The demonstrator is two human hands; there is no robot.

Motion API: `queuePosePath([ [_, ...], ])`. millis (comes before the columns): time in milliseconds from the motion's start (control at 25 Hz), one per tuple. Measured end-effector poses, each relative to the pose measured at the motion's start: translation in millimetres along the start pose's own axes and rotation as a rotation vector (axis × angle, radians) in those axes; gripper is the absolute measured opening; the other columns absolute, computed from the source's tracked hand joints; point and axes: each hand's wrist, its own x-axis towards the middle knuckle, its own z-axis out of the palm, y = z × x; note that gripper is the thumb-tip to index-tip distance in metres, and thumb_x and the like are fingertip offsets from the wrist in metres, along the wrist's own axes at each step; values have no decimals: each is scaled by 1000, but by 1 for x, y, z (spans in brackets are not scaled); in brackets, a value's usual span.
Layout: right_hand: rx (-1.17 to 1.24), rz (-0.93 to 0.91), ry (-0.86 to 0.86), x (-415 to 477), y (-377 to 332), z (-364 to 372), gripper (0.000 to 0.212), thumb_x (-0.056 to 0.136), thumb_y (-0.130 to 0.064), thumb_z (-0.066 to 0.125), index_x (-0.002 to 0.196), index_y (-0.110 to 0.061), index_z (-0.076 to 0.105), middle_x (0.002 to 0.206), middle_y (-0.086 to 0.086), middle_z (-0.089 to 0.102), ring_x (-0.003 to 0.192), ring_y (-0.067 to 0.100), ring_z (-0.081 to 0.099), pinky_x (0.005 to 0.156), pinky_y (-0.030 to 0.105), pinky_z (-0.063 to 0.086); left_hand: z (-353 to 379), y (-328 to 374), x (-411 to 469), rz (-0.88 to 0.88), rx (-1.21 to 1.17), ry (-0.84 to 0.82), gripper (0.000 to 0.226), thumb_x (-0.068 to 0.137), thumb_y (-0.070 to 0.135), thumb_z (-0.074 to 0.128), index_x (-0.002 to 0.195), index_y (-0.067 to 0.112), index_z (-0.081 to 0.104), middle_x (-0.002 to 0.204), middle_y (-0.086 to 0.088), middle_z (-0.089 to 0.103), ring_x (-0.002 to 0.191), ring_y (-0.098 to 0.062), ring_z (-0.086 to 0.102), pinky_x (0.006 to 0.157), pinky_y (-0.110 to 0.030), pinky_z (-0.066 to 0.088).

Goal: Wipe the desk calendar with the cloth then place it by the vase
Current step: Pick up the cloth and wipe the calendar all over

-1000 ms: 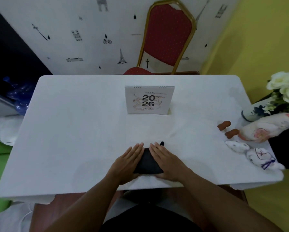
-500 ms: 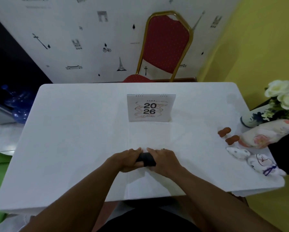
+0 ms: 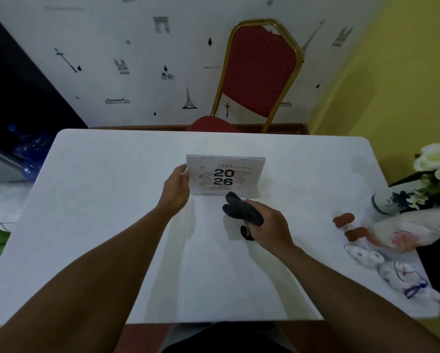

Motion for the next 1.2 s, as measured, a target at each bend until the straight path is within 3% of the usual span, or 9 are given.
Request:
queuePosePath([
  [80, 39, 14, -13, 4, 1, 1, 53, 88, -15, 70, 132, -43, 62, 111, -16, 75, 97, 14, 72, 81, 39, 60, 5, 1, 9, -16, -59, -17, 40, 110, 36, 29, 129, 12, 55, 119, 0, 61, 109, -25, 60, 72, -18, 45],
  [280, 187, -12, 41, 10, 4, 0, 42, 94, -26, 72, 128, -49, 61, 107, -19, 76, 94, 3, 72, 79, 39, 62, 9, 7, 28, 11, -145, -20, 40, 107, 43, 36, 103, 10, 58, 100, 4, 67, 87, -15, 64, 62, -20, 50],
  [520, 323, -51, 411, 41, -21, -12, 54, 91, -11, 75, 135, -36, 56, 118, -41, 62, 111, -10, 63, 90, 17, 58, 12, 37, 46, -23, -470, -28, 25, 107, 42, 38, 101, 23, 53, 101, 0, 68, 79, -6, 73, 58, -19, 57],
  [600, 338, -90, 533, 68, -45, -23, 57, 94, -12, 72, 142, -32, 51, 130, -35, 60, 120, -10, 59, 95, 10, 53, 12, 44, 49, -30, -526, -31, 26, 107, 42, 38, 107, 22, 54, 103, -3, 68, 83, -11, 73, 60, -24, 59],
  [720, 258, -145, 665, 111, -78, -39, 57, 96, -12, 68, 148, -20, 49, 143, -4, 63, 130, 10, 60, 102, 24, 56, 11, 52, 51, -26, -552, -85, 26, 107, 40, 38, 120, 24, 53, 111, -5, 68, 93, -23, 73, 69, -35, 63],
  [800, 101, -184, 645, 129, -90, -40, 56, 95, -12, 65, 149, -16, 50, 150, 3, 58, 135, 21, 58, 106, 35, 55, 13, 58, 52, -32, -588, -132, 27, 107, 40, 39, 123, 24, 54, 112, -7, 69, 93, -25, 74, 72, -40, 63],
  [960, -196, -189, 277, 133, -91, -12, 65, 99, -33, 63, 156, -17, 38, 169, 8, 29, 155, 35, 27, 121, 62, 31, 16, 69, 54, -21, -513, -128, 25, 106, 43, 39, 116, 27, 56, 108, -6, 69, 93, -30, 71, 74, -37, 62],
  [1080, -303, -248, 212, 124, -79, 8, 73, 102, -54, 48, 162, -22, 24, 172, 8, 15, 158, 35, 16, 127, 59, 17, 17, 69, 53, -85, -529, -110, 23, 105, 44, 40, 112, 32, 58, 111, -4, 68, 99, -29, 68, 83, -43, 61],
  [1200, -413, -350, 261, 118, -66, 11, 64, 106, -53, 44, 161, -24, 30, 171, 9, 21, 156, 36, 23, 125, 55, 23, 16, 68, 49, -155, -589, -119, 25, 106, 43, 40, 111, 30, 61, 112, -7, 69, 100, -32, 68, 84, -50, 61],
])
